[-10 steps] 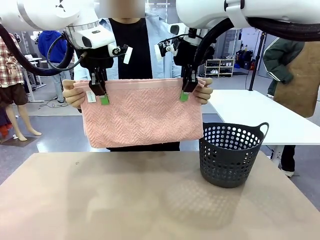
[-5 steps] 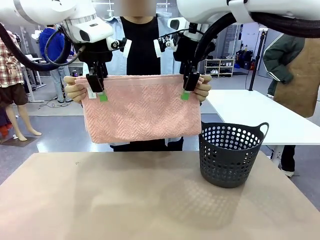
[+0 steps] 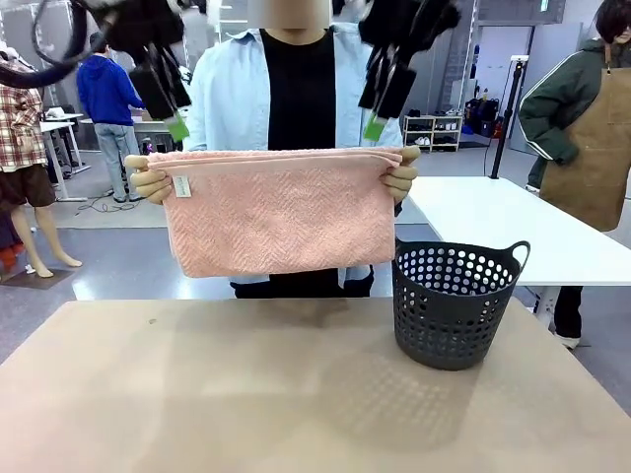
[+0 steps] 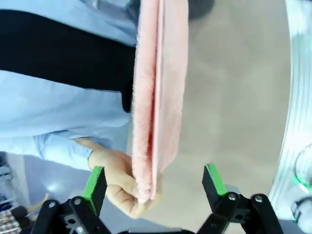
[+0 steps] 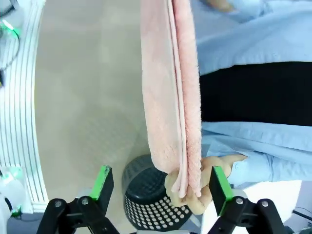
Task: Fold the towel.
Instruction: Release the end of the 100 cm Hotel Towel you were holding.
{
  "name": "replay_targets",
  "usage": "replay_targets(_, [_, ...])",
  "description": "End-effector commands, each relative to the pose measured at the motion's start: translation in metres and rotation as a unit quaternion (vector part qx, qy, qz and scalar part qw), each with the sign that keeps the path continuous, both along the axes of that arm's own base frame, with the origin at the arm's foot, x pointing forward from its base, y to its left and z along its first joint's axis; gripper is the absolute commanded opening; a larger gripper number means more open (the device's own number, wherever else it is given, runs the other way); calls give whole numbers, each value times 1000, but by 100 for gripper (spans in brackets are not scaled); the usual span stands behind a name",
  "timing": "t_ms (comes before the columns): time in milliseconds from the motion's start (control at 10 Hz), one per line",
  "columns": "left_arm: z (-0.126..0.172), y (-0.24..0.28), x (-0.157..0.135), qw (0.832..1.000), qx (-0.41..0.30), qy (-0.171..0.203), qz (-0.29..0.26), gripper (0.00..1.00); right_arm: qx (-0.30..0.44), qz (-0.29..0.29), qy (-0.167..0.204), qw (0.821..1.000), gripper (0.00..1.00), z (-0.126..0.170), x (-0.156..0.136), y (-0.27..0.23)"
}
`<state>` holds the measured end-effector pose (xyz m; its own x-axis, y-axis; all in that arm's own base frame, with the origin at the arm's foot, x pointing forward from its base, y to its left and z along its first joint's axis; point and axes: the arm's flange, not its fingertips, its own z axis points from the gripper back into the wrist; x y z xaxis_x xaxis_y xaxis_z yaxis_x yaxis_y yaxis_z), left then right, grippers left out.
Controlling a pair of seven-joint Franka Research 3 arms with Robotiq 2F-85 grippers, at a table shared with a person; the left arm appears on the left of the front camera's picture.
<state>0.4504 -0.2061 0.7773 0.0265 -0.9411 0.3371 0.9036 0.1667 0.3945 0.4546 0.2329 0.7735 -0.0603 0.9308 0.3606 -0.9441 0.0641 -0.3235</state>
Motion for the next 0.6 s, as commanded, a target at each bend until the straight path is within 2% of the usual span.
replay_targets(0, [-24,38,-16,996,-88,-7,-13,100,79,-8,33,996,99,-14,-12,-48])
replay_targets(300, [-37,94,-49,987,-160,-18,19,100,186,-50,62,979,99,-28,-42,-119])
replay_targets(500, [-51,141,-90,974,-209,-17,88,100,267,-82,77,957,99,-54,-72,-160])
